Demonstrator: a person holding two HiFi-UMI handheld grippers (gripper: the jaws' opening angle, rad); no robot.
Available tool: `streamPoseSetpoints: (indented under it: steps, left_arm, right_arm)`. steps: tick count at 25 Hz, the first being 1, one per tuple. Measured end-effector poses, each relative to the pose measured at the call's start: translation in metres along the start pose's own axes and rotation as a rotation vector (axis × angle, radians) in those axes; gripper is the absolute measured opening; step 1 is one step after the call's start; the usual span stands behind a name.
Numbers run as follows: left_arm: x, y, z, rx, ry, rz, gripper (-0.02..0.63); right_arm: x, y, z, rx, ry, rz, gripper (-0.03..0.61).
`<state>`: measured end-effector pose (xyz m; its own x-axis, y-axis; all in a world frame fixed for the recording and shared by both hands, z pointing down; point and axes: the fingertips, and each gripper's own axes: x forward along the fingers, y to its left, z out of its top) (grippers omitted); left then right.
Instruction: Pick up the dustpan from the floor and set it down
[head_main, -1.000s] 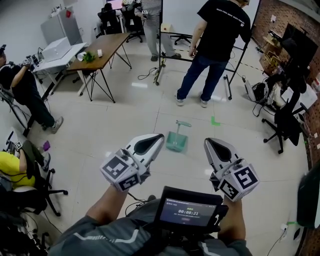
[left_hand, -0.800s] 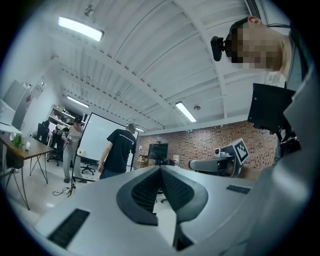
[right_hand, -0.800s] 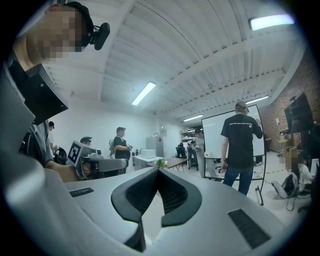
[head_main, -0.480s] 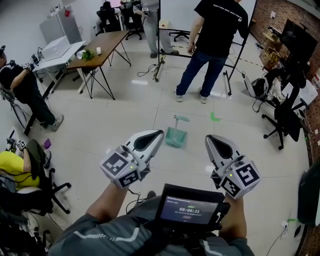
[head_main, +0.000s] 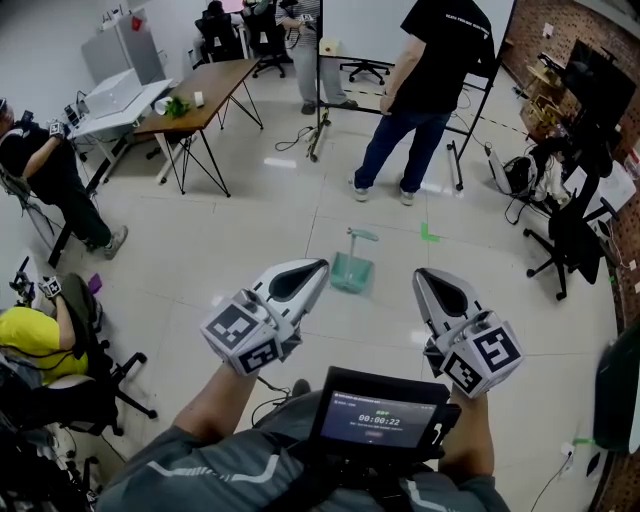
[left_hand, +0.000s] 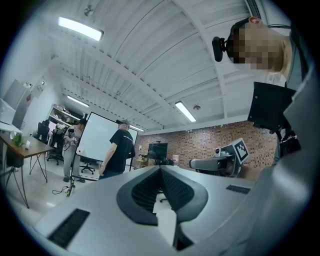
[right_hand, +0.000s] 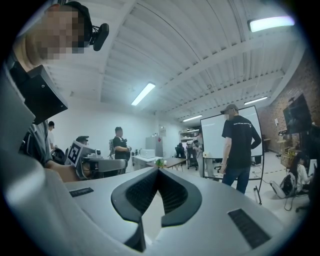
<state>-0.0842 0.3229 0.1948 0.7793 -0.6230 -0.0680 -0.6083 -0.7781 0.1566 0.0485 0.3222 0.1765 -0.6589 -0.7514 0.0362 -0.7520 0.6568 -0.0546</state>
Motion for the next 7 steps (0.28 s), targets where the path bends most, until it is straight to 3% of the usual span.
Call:
streamPoseSetpoints:
  steps: [7]
  left_arm:
    - [0.007, -0.016, 0.004, -0.005, -0.004, 0.007, 0.023]
  right_arm:
    - [-0.015, -0.006, 0.003, 0.001, 0.004, 0.001, 0.015]
